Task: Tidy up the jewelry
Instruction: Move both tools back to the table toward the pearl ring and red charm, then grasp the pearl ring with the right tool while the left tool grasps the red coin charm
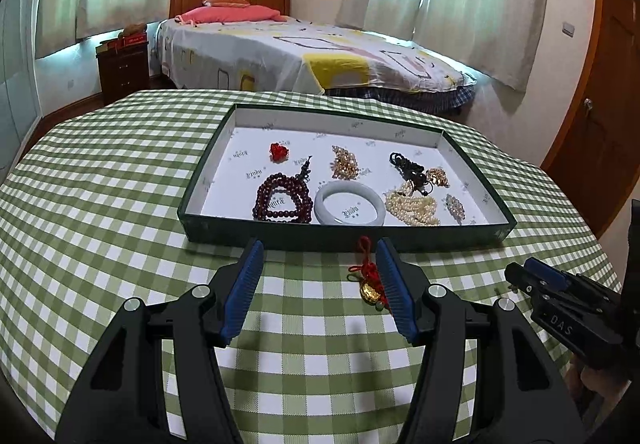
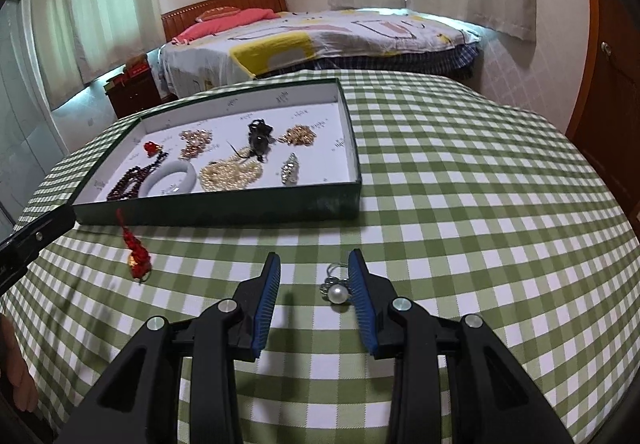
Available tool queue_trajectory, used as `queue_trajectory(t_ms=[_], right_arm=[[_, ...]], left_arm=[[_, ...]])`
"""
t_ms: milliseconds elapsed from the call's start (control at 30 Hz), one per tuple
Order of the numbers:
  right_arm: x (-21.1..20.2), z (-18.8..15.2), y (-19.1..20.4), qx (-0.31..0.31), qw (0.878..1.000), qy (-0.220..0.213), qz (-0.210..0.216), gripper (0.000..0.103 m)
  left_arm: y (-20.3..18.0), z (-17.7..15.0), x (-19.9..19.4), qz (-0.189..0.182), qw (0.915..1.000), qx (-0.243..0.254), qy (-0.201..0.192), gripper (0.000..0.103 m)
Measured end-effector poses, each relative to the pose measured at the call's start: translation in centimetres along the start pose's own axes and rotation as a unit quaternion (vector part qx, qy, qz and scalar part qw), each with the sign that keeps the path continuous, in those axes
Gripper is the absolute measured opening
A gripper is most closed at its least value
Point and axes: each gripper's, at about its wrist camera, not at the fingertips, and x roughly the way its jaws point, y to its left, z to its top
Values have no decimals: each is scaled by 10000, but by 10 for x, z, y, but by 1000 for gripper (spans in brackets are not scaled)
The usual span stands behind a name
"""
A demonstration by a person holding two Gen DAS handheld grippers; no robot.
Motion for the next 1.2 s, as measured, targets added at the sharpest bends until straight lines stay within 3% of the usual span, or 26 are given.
queue_trajectory(t_ms=[267,533,1200], right_arm=[[8,-3,-2,35,9998,207,-8,35],[12,-4,-5,81,9994,322,-15,20],[7,-6,7,-83,9995,244,193,20]], left_arm=[[-4,-5,10,-38,9999,29,142,57],[-5,-8,14,-61,9997,8,238,57],[-26,-9,34,-204,9986,112,478,57]])
